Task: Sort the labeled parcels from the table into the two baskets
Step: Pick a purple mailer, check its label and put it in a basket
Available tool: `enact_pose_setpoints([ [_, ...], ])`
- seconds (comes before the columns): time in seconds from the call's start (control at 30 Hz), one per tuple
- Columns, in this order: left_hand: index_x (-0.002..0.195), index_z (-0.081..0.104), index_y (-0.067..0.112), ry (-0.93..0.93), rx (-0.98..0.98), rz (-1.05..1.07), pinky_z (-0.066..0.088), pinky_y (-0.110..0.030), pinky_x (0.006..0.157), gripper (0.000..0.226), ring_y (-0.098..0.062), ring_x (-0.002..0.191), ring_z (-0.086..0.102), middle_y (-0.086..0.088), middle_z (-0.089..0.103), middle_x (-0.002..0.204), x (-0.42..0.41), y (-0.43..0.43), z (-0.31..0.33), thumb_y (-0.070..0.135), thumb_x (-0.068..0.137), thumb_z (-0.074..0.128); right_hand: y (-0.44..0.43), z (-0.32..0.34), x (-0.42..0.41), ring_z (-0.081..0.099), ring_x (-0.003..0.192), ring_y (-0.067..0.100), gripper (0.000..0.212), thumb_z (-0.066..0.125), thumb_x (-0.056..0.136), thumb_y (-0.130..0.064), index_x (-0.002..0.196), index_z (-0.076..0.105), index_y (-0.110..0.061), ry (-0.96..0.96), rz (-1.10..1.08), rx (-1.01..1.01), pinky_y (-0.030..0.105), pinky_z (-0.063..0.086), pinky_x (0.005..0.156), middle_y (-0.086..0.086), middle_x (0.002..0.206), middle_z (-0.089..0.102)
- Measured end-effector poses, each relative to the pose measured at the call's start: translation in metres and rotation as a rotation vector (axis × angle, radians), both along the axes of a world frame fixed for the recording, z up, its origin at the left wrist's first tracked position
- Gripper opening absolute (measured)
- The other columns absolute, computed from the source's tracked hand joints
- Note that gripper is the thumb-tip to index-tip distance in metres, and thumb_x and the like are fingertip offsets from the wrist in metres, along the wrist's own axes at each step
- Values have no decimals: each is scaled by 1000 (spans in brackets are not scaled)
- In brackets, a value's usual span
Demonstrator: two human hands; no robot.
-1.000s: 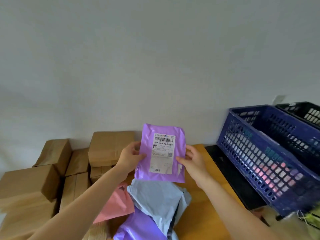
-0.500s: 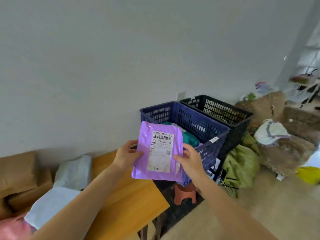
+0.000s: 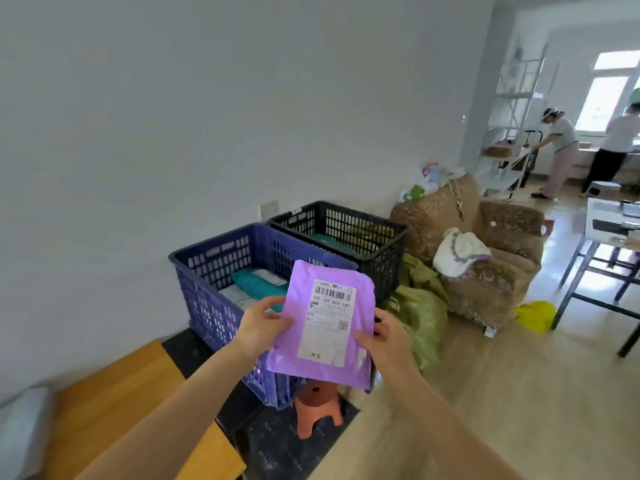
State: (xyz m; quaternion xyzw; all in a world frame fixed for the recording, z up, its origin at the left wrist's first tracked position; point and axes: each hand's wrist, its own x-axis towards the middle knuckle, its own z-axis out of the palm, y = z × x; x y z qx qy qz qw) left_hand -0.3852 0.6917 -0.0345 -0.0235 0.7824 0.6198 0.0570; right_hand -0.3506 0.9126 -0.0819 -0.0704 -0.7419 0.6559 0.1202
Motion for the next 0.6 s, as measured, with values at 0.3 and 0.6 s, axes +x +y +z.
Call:
enact_pose_setpoints([
  [0.3, 113, 62, 15, 1, 37, -9, 54, -31, 67, 32, -23, 77, 66, -13, 71, 93, -98, 83, -2, -2, 86, 64, 82, 7, -96, 64, 93, 18, 44, 66, 83, 4, 123, 51, -8, -20, -24, 34, 23, 54, 71, 6, 109, 64],
  [0.6, 114, 60, 13, -4, 62, 5, 54, -49, 88, 29, -36, 97, 66, -22, 67, 105, -207, 162, 13, -2, 89, 61, 163, 23, -213, 63, 88, 6, 39, 65, 88, -2, 122, 51, -14, 25, 9, 90, 11, 49, 56, 1, 102, 65],
])
